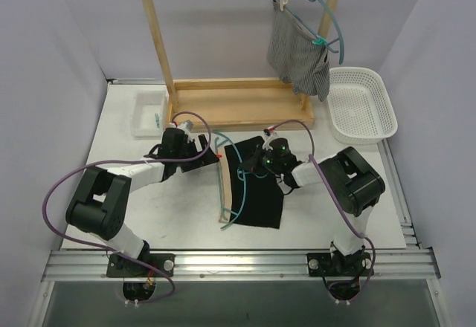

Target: Remove the underwear clipped to the hanger

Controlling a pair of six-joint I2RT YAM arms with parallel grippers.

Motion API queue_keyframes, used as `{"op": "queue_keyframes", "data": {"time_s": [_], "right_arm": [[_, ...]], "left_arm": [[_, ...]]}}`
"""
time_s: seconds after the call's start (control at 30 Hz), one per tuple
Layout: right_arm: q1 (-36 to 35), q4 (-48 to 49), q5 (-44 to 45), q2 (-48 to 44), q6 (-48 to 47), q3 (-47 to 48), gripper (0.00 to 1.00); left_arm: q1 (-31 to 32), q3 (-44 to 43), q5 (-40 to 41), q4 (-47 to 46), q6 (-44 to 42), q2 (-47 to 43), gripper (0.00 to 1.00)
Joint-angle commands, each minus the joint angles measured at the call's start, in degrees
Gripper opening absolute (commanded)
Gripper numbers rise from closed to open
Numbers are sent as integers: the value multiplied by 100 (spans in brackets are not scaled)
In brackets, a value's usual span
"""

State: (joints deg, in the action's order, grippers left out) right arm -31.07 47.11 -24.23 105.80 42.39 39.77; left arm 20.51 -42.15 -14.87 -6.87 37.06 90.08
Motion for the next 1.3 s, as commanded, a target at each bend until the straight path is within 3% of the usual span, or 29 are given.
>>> {"op": "queue_keyframes", "data": {"time_s": [0.0, 0.37, 0.5, 0.73, 0.87, 1.0, 1.1, 1.27], "right_arm": [[75, -184, 225, 423, -126, 154, 0], [329, -563, 454, 679, -363, 5, 0], [330, -483, 305, 302, -477, -31, 0], [286, -2292, 1410, -822, -908, 155, 0], [146, -2548, 1631, -1429, -1083, -48, 26], [-205, -3251, 2254, -1852, -1347, 206, 46], [-696, -3857, 2851, -1949, -1637, 706, 49], [-1401, -4666, 3433, -1344, -2006, 1716, 48]], "left_arm": [[-56, -469, 143, -438, -32, 263, 94], [-276, -1217, 186, -209, -6, 1108, 94], [-346, -743, 160, -420, 135, 749, 94], [-355, 241, -15, -244, 144, -445, 94], [-346, 751, -112, -297, 258, -1088, 94], [-294, 910, -235, -131, 328, -1607, 94], [-276, 937, -218, -7, 320, -1880, 94], [-267, 1007, -165, 20, 311, -2039, 94]]}}
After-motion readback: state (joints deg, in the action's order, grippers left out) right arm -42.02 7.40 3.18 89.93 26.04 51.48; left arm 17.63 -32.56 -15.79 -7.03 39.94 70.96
